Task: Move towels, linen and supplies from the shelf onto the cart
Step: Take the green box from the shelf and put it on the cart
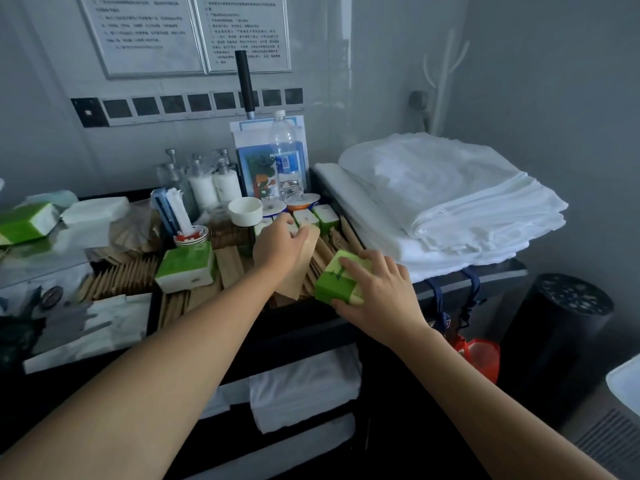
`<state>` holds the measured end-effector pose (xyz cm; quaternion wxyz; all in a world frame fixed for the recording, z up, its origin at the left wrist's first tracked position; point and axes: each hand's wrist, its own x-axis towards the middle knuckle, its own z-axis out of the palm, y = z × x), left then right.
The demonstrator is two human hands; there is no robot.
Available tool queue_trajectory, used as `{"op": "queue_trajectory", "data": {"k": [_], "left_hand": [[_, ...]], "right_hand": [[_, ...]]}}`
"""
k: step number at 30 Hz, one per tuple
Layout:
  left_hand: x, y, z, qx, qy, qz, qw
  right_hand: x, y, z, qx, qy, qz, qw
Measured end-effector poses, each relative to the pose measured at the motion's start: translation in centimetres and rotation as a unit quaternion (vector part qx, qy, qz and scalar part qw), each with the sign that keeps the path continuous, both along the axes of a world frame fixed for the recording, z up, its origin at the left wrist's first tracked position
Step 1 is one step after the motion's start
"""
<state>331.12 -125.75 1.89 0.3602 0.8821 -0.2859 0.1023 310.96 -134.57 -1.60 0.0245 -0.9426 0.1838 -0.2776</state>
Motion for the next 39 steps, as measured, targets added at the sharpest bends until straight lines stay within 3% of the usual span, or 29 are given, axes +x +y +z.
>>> {"op": "queue_trajectory", "data": {"k": [4, 10, 16, 24, 28, 34, 39], "left_hand": [[0.7, 1.2, -1.5, 0.0, 0.065, -0.065, 0.996], [1.1, 5.7, -1.4, 0.089, 0.038, -0.184, 0.978], [1.1, 6.3, -1.4, 0.188, 0.0, -0.197, 0.962], [-0.2, 3.7, -1.6, 0.057, 0.074, -0.173, 0.98], [-1.1, 2.7, -1.8, -0.038, 0.053, -0.098, 0.993], [-2.1, 3.0, -2.7, 0.083, 0.011, -0.233, 0.969], [-1.8, 3.4, -3.0, 0.167, -0.086, -0.238, 0.953]], "right_hand": [[0.4, -0.1, 0.1, -0.006, 0.004, 0.01, 1.0], [0.6, 0.6, -0.1, -0.004, -0.002, 0.007, 1.0], [-0.1, 1.6, 0.3, -0.007, 0.002, -0.009, 1.0], [-2.8, 2.3, 0.4, -0.009, 0.021, -0.031, 0.999], [-4.5, 2.7, 0.2, -0.006, 0.035, -0.043, 0.998], [-5.9, 3.6, -0.8, -0.006, 0.069, -0.051, 0.996], [-6.3, 4.1, -1.1, 0.003, 0.074, -0.055, 0.996]]}}
